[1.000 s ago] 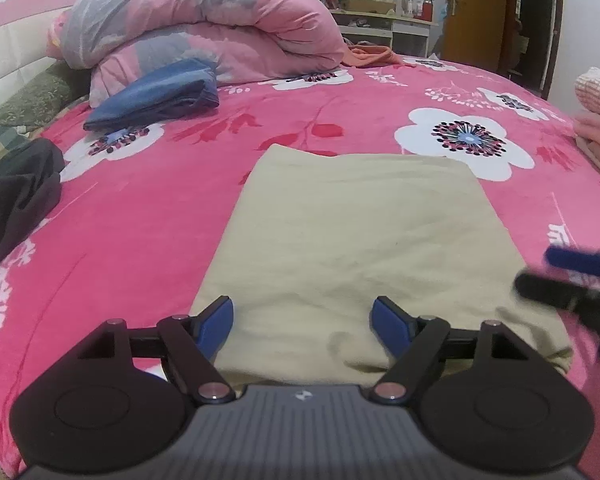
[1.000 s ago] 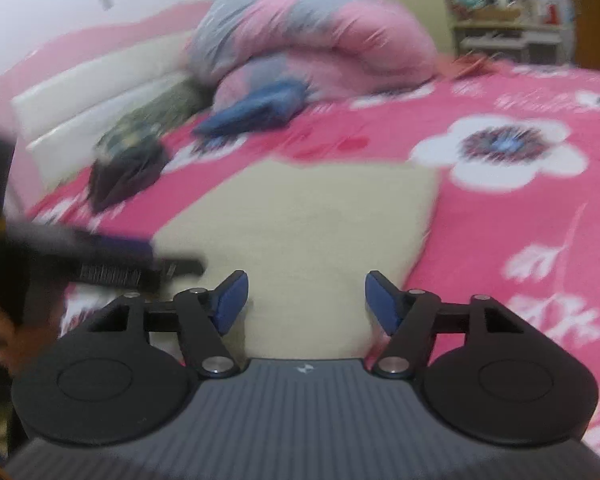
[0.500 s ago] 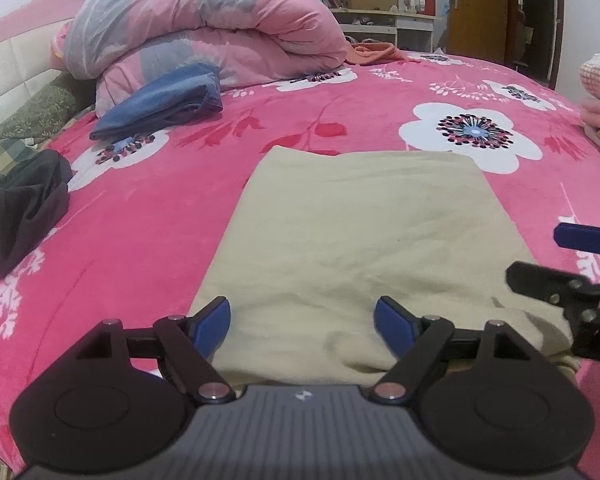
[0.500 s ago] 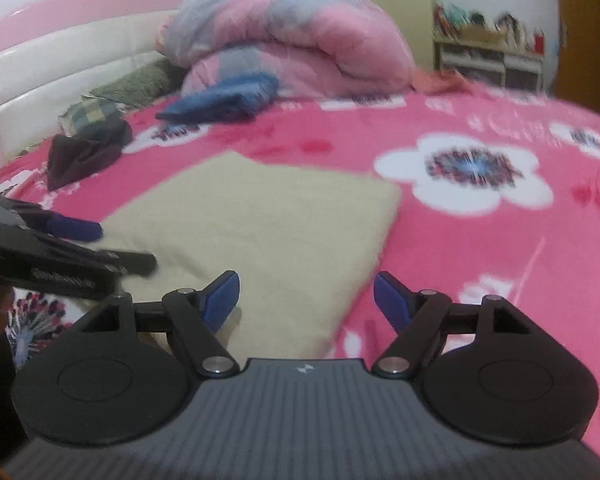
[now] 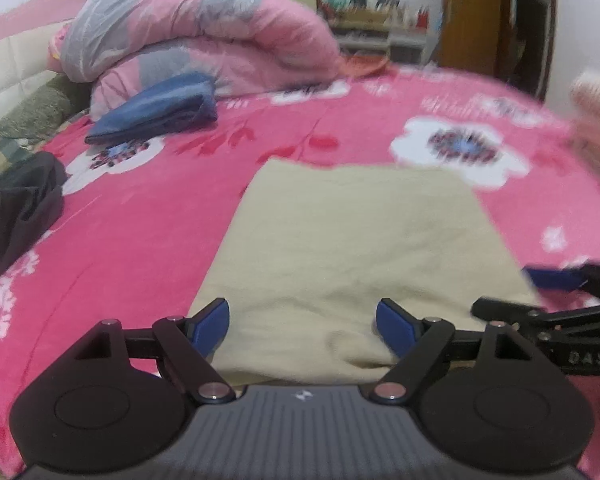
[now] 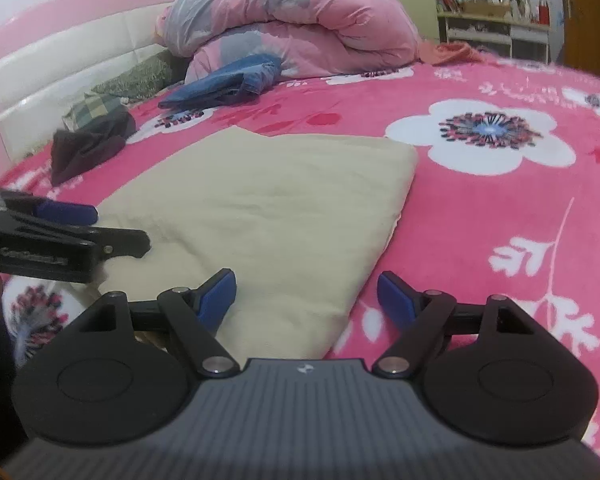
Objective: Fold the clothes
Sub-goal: 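Roll both tools and pinch the folded trousers' edge together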
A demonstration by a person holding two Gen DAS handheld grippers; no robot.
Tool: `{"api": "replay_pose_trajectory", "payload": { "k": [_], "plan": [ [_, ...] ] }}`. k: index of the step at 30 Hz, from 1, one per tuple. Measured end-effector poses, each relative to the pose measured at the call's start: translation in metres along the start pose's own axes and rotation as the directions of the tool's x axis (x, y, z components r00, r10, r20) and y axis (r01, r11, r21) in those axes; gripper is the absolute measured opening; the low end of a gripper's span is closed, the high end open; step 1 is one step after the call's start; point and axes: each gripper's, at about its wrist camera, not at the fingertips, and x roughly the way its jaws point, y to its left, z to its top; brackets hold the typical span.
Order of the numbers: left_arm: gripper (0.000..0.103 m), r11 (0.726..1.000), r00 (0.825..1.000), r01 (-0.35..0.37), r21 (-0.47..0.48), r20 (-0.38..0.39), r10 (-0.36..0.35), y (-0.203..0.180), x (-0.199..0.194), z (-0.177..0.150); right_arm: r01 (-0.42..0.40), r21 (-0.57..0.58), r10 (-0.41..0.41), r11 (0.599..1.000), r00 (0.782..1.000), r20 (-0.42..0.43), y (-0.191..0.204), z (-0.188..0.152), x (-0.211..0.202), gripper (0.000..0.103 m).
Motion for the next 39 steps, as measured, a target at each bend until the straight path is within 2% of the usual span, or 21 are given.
{"api": "replay_pose_trajectory", "payload": {
  "k": [2, 5, 7, 9, 10, 12, 15, 17, 23, 26, 30, 33, 36, 39],
  "plan": [
    [0.085, 0.998, 0.998, 0.038, -0.043, 0.053, -0.036, 0.019, -0.010, 0.006, -0.031, 0.054, 0.031, 0.998, 0.999, -0.006, -0.009, 0.004, -0.005, 0.079],
    [0.087, 0.978, 0.990, 0.140, -0.152, 0.002, -0.142, 0.058, 0.009, 0.018, -0.079, 0.145, 0.081, 0.986, 0.997, -0.004, -0.027, 0.010, -0.010, 0.079],
    [0.084, 0.951, 0.975, 0.205, -0.230, -0.032, -0.218, 0.084, 0.023, 0.027, -0.135, 0.249, 0.141, 0.959, 0.990, -0.008, -0.044, 0.013, -0.006, 0.079],
    [0.078, 0.911, 0.947, 0.267, -0.315, -0.091, -0.309, 0.106, 0.050, 0.029, -0.186, 0.356, 0.208, 0.916, 0.978, -0.022, -0.061, 0.015, 0.001, 0.079],
    [0.077, 0.891, 0.930, 0.290, -0.349, -0.118, -0.348, 0.115, 0.064, 0.028, -0.214, 0.393, 0.244, 0.894, 0.969, -0.026, -0.068, 0.016, 0.004, 0.079],
    [0.073, 0.853, 0.889, 0.331, -0.404, -0.170, -0.425, 0.130, 0.092, 0.026, -0.262, 0.446, 0.307, 0.856, 0.951, -0.030, -0.078, 0.018, 0.010, 0.079],
    [0.073, 0.820, 0.847, 0.415, -0.395, -0.161, -0.506, 0.137, 0.110, 0.026, -0.303, 0.488, 0.374, 0.819, 0.926, -0.053, -0.089, 0.023, 0.022, 0.073],
    [0.073, 0.801, 0.822, 0.450, -0.394, -0.166, -0.544, 0.136, 0.120, 0.030, -0.311, 0.499, 0.398, 0.809, 0.914, -0.076, -0.094, 0.028, 0.031, 0.064],
    [0.068, 0.739, 0.740, 0.544, -0.397, -0.189, -0.646, 0.130, 0.150, 0.040, -0.347, 0.563, 0.480, 0.750, 0.871, -0.103, -0.110, 0.043, 0.072, 0.044],
    [0.065, 0.709, 0.710, 0.577, -0.405, -0.180, -0.681, 0.124, 0.163, 0.042, -0.367, 0.597, 0.514, 0.713, 0.854, -0.088, -0.115, 0.046, 0.090, 0.033],
    [0.058, 0.713, 0.720, 0.584, -0.388, -0.156, -0.676, 0.115, 0.168, 0.042, -0.407, 0.614, 0.539, 0.677, 0.842, -0.036, -0.116, 0.046, 0.106, 0.024],
    [0.047, 0.742, 0.749, 0.569, -0.353, -0.150, -0.646, 0.110, 0.157, 0.043, -0.419, 0.607, 0.530, 0.675, 0.848, -0.004, -0.113, 0.047, 0.108, 0.022],
    [0.033, 0.779, 0.782, 0.548, -0.305, -0.142, -0.606, 0.103, 0.142, 0.047, -0.410, 0.556, 0.489, 0.723, 0.872, 0.008, -0.103, 0.051, 0.096, 0.021],
    [0.027, 0.788, 0.798, 0.539, -0.296, -0.120, -0.591, 0.101, 0.124, 0.052, -0.415, 0.504, 0.460, 0.758, 0.887, 0.040, -0.093, 0.059, 0.079, 0.018]
  ]
}}
